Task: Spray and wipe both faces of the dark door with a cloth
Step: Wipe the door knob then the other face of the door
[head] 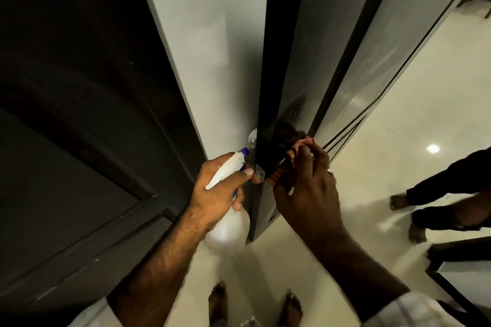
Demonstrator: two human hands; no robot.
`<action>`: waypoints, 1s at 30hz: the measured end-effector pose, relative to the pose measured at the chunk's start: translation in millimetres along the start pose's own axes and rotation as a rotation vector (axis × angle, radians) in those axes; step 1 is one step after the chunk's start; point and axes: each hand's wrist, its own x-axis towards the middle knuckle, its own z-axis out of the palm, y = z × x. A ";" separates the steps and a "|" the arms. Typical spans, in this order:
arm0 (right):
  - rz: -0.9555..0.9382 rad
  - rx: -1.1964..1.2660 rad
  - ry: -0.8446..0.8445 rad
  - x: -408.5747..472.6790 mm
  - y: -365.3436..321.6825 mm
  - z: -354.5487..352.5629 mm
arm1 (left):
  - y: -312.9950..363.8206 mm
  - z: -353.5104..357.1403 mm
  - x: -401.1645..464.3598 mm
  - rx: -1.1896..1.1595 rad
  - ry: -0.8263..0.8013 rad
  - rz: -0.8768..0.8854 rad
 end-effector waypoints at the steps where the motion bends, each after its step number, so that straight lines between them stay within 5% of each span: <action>1: -0.005 -0.011 -0.006 3.6 1.8 -1.6 | 1.5 2.4 0.7 0.007 -0.006 0.005; 9: -0.009 0.197 -0.166 31.9 33.1 -19.3 | 3.6 18.4 -2.8 0.040 0.026 -0.012; 19: -0.045 0.045 -0.119 31.8 22.9 -18.4 | 9.8 35.8 -19.9 0.076 0.142 0.020; 24: -0.072 0.317 -0.184 39.9 26.2 -22.1 | 16.2 46.7 -24.9 0.083 0.240 0.016; 27: 0.326 0.803 -0.253 55.0 37.1 -15.8 | 23.0 51.4 -27.7 0.090 0.256 0.016; 30: 0.863 1.299 -0.593 73.6 46.7 -12.0 | 27.7 52.9 -31.0 0.099 0.255 0.031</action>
